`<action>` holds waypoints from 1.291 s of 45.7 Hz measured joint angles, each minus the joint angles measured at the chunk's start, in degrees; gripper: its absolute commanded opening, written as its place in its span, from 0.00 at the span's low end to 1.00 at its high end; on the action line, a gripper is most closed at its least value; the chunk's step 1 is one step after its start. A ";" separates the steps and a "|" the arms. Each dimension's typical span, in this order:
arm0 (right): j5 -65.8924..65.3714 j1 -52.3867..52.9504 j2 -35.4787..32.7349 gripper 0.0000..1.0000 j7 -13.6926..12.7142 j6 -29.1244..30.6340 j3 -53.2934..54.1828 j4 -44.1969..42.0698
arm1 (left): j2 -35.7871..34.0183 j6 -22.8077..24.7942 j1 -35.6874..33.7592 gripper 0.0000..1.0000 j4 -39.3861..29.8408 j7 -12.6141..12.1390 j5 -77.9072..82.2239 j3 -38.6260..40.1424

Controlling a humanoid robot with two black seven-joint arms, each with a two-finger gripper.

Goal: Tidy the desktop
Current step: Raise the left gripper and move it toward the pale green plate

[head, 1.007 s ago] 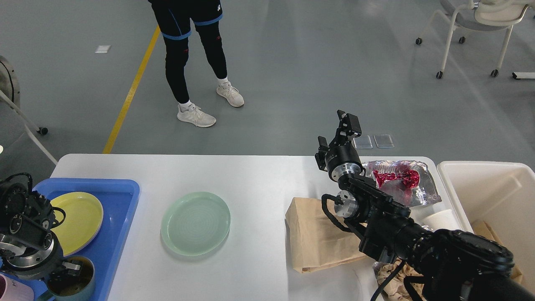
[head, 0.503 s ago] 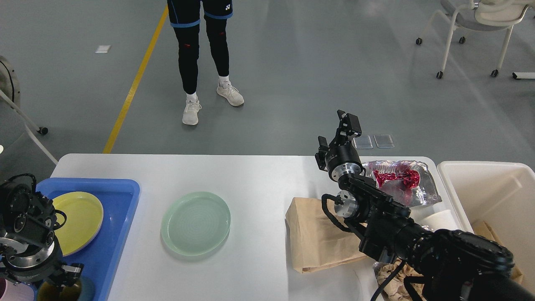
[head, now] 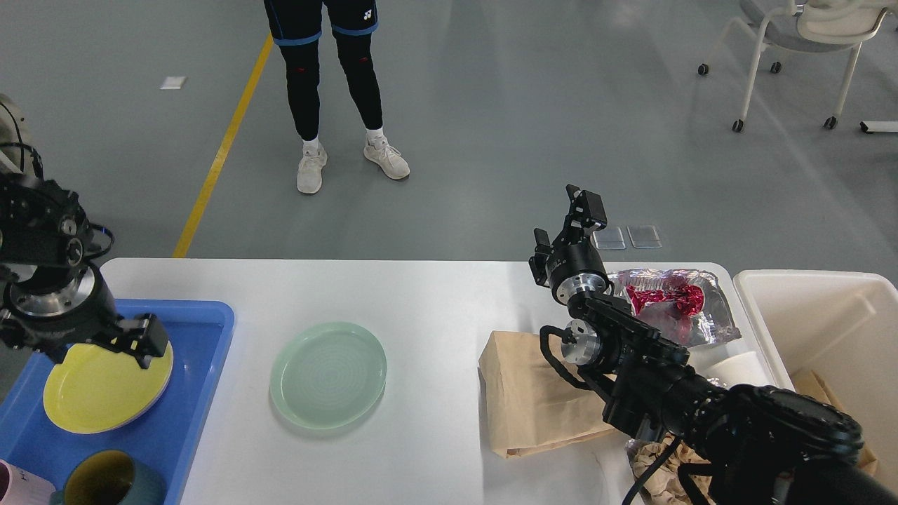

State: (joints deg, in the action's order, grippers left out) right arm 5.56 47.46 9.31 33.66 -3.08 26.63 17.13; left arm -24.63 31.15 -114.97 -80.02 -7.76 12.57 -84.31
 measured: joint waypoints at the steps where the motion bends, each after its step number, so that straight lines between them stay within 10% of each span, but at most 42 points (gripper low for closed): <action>1: 0.00 0.00 0.00 1.00 0.00 0.00 0.00 0.00 | 0.17 0.00 -0.75 0.97 0.56 0.02 0.00 0.19; 59: -0.01 0.00 0.00 1.00 0.00 0.00 0.00 0.00 | 8.77 0.49 -6.23 0.97 3.56 0.02 0.05 3.46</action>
State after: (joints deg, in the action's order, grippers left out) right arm 5.55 47.46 9.32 33.66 -3.08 26.63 17.14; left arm -15.86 31.65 -121.20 -76.46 -7.74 12.63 -80.85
